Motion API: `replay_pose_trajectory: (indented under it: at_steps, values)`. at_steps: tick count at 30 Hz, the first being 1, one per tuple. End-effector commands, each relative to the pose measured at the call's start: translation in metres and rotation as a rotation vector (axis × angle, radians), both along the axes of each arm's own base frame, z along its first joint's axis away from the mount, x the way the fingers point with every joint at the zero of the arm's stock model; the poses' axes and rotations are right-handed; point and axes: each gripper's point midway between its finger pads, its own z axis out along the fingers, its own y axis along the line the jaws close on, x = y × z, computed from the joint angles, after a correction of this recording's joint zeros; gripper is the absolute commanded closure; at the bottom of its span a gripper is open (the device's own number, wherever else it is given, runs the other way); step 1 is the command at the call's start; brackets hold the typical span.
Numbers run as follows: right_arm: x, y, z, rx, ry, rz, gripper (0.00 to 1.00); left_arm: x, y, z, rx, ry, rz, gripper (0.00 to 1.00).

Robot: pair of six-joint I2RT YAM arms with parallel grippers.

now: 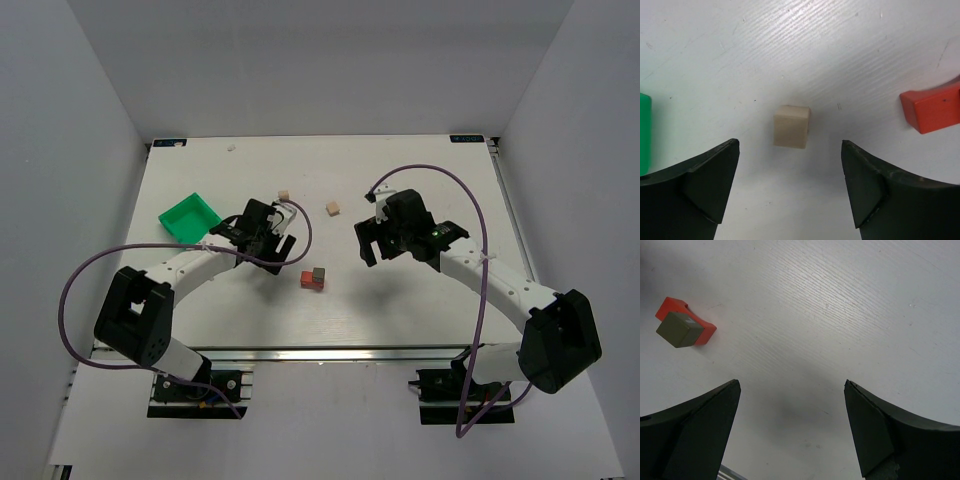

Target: Build the wood block tower

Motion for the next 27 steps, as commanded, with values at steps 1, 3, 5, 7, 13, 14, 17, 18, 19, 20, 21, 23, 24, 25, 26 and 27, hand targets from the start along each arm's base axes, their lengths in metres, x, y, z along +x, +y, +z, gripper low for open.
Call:
replay_pose_trajectory:
  at_steps: [1, 3, 5, 7, 13, 14, 17, 18, 19, 20, 21, 23, 24, 25, 26, 27]
  values:
    - [0.009, 0.004, 0.019, 0.026, -0.046, -0.001, 0.11, 0.011, -0.001, 0.010, -0.034, -0.068, 0.028, 0.11]
    - [0.010, 0.003, 0.019, 0.025, -0.047, -0.009, 0.10, 0.013, 0.000, 0.008, -0.032, -0.067, 0.036, 0.15]
    - [0.010, 0.003, 0.018, 0.024, -0.046, -0.007, 0.10, 0.014, 0.000, 0.005, -0.030, -0.063, 0.041, 0.16]
    - [0.010, 0.003, 0.017, 0.021, -0.042, -0.009, 0.11, 0.014, 0.003, 0.002, -0.020, -0.059, 0.056, 0.16]
    - [0.010, 0.002, 0.015, 0.015, -0.033, -0.013, 0.11, 0.014, 0.012, -0.007, -0.013, -0.045, 0.093, 0.24]
    - [0.010, 0.002, 0.015, 0.013, -0.032, -0.014, 0.11, 0.014, 0.013, -0.008, -0.016, -0.044, 0.096, 0.25]
    - [0.010, 0.002, 0.013, 0.011, -0.028, -0.017, 0.11, 0.013, 0.014, -0.012, -0.026, -0.033, 0.100, 0.28]
    - [0.010, 0.002, 0.013, 0.009, -0.028, -0.018, 0.11, 0.014, 0.014, -0.013, -0.027, -0.032, 0.101, 0.29]
    - [0.011, 0.001, 0.013, 0.007, -0.027, -0.019, 0.11, 0.014, 0.014, -0.014, -0.031, -0.027, 0.102, 0.30]
    - [0.010, 0.001, 0.012, 0.005, -0.021, -0.019, 0.11, 0.014, 0.014, -0.015, -0.038, -0.023, 0.099, 0.31]
    - [0.010, 0.001, 0.012, 0.006, -0.024, -0.020, 0.11, 0.015, 0.014, -0.016, -0.040, -0.020, 0.099, 0.33]
    - [0.011, 0.000, 0.013, 0.003, -0.026, -0.022, 0.11, 0.015, 0.012, -0.018, -0.049, -0.013, 0.091, 0.36]
    - [0.011, 0.000, 0.013, 0.003, -0.028, -0.024, 0.10, 0.016, 0.011, -0.017, -0.054, -0.015, 0.088, 0.40]
    - [0.011, 0.000, 0.013, 0.003, -0.028, -0.024, 0.11, 0.015, 0.010, -0.021, -0.057, -0.003, 0.083, 0.42]
    - [0.011, 0.000, 0.013, 0.004, -0.029, -0.026, 0.11, 0.015, 0.008, -0.021, -0.064, 0.000, 0.078, 0.42]
    - [0.010, 0.000, 0.013, 0.005, -0.028, -0.025, 0.11, 0.014, 0.007, -0.022, -0.069, 0.003, 0.074, 0.43]
